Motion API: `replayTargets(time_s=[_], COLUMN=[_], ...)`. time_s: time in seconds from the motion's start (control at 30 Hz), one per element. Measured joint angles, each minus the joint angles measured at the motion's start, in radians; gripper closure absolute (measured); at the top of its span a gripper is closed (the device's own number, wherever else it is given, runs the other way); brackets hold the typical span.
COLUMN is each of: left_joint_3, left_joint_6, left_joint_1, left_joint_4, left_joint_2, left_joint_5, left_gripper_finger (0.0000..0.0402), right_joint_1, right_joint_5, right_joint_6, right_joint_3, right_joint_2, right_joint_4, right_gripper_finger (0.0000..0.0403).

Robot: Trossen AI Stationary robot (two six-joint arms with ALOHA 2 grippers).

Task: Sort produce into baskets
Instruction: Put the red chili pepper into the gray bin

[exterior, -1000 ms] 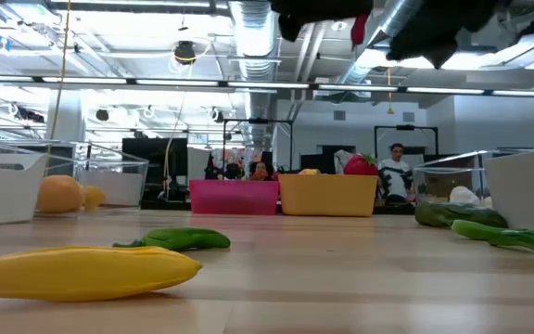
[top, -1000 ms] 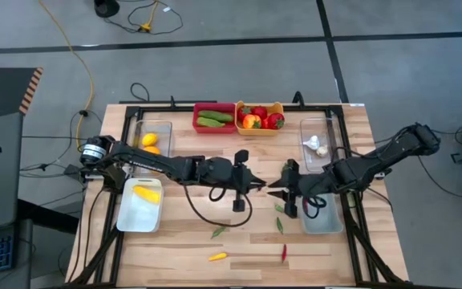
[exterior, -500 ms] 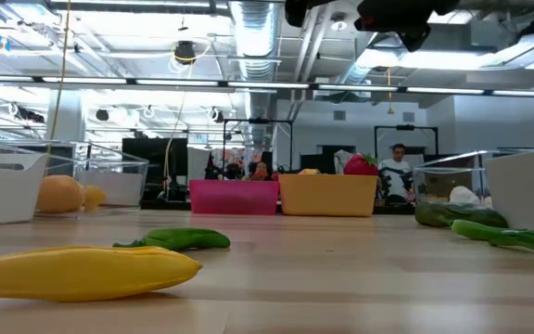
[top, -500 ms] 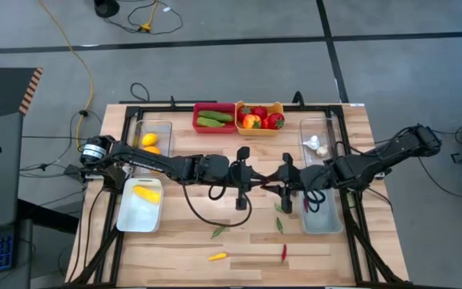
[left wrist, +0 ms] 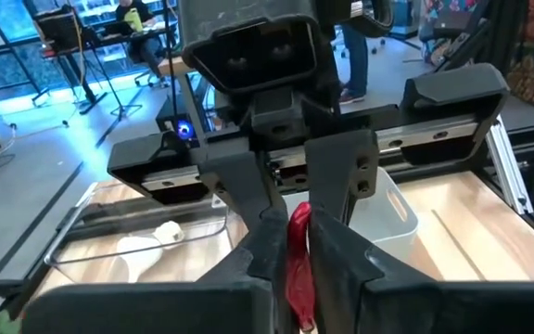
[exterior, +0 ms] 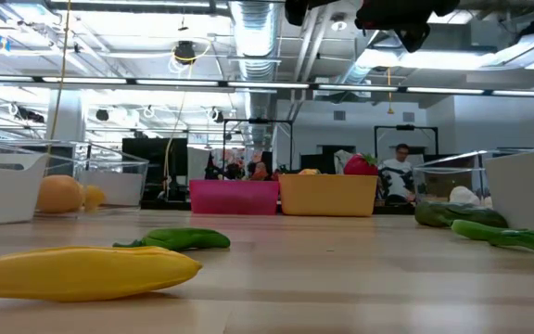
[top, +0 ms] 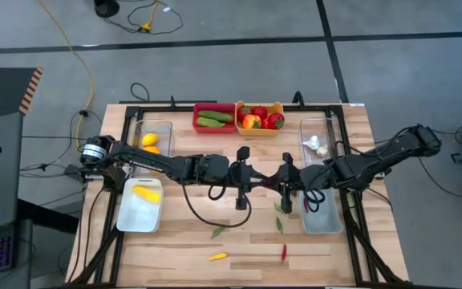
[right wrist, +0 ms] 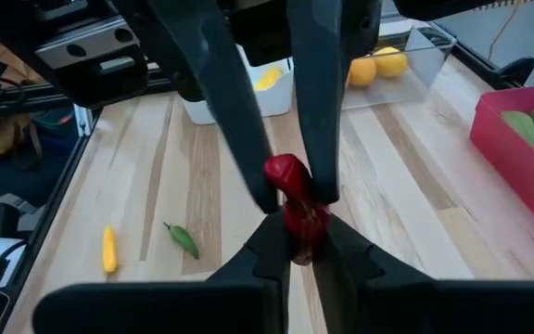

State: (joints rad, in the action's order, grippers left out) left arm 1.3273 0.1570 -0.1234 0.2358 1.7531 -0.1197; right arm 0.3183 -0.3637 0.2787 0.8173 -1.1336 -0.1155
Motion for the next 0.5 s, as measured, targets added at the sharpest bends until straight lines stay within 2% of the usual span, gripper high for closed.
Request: replayTargets(time_s=[0.23,0.37,0.5], left_joint_3=[0.000,0.000,0.000], left_joint_6=[-0.008,-0.028,-0.030], left_joint_1=[0.000,0.000,0.000], left_joint_4=[-0.005,-0.063,-0.158], left_joint_2=[-0.001,-0.002,-0.002], left_joint_5=[0.001,0.001,0.000], left_gripper_finger=[0.0306,0.0273,0.0259], right_joint_1=[0.002,0.003,0.010], right_joint_5=[0.027,0.151,0.262], right_joint_6=[0.022,0.126,0.292], right_joint_3=[0.000,0.000,0.000], right_joint_2=[0.001,0.017,0.051], right_joint_4=[-0.048,-0.156,-0.369], right_gripper_finger=[0.0339,0.0338,0.0338])
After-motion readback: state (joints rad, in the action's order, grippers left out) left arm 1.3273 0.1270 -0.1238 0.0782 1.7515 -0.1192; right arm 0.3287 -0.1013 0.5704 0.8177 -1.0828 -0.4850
